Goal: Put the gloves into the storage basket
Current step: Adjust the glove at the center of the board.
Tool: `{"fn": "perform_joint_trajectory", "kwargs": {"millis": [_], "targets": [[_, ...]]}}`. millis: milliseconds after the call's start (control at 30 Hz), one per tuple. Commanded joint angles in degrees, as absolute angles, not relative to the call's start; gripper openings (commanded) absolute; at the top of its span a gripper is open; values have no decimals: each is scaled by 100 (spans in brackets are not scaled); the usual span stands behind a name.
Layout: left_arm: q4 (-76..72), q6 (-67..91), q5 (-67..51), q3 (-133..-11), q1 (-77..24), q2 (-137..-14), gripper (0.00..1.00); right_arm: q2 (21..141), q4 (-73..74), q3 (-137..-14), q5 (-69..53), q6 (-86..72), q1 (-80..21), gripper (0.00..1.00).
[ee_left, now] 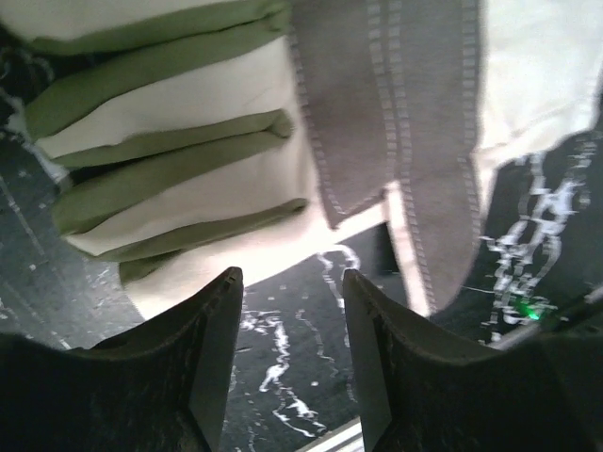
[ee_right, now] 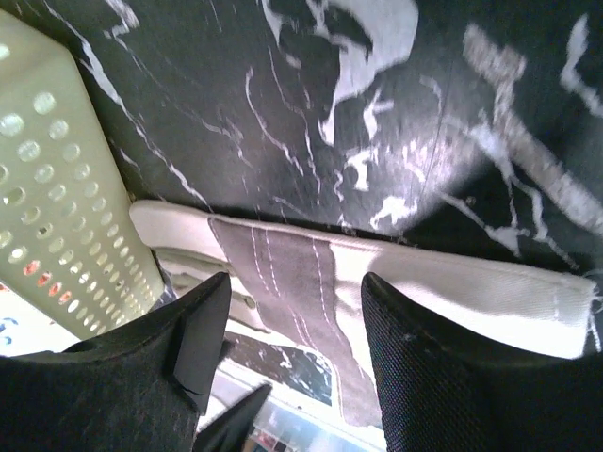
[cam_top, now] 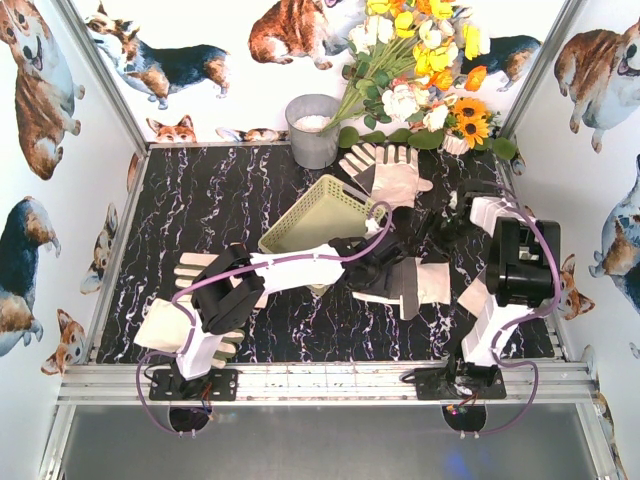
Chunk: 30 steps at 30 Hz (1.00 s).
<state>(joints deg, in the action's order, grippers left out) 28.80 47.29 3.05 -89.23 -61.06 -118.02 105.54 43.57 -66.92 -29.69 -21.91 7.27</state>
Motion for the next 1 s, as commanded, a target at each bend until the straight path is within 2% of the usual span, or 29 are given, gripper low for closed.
{"fn": "perform_joint_trajectory", "kwargs": {"millis": [0,200,267,600,733,967], "targets": [[2975,4695,519,-8527,-6026,-11698,41,10018,4801,-6333,-3190,-2277,733,59],[2913,4713,668,-8247,-6005,-11638,41,9362,5060,-5402,-3531,-2283,681,59],[2946,4722,744,-8246,-5997,-11666,40,9159,5091,-5093,-3678,-2296,576,56],[3075,4481,913,-8617,-5839,-11944,39,8032,4868,-4146,-4011,-2969,-395,52],[3005,4385,829,-8692,-5732,-11839,40,7537,5277,-4392,-3640,-2762,-396,53],[2549,4314,484,-8577,-5764,-11070,51,7602,5554,-5312,-2668,-2413,-319,56]]}}
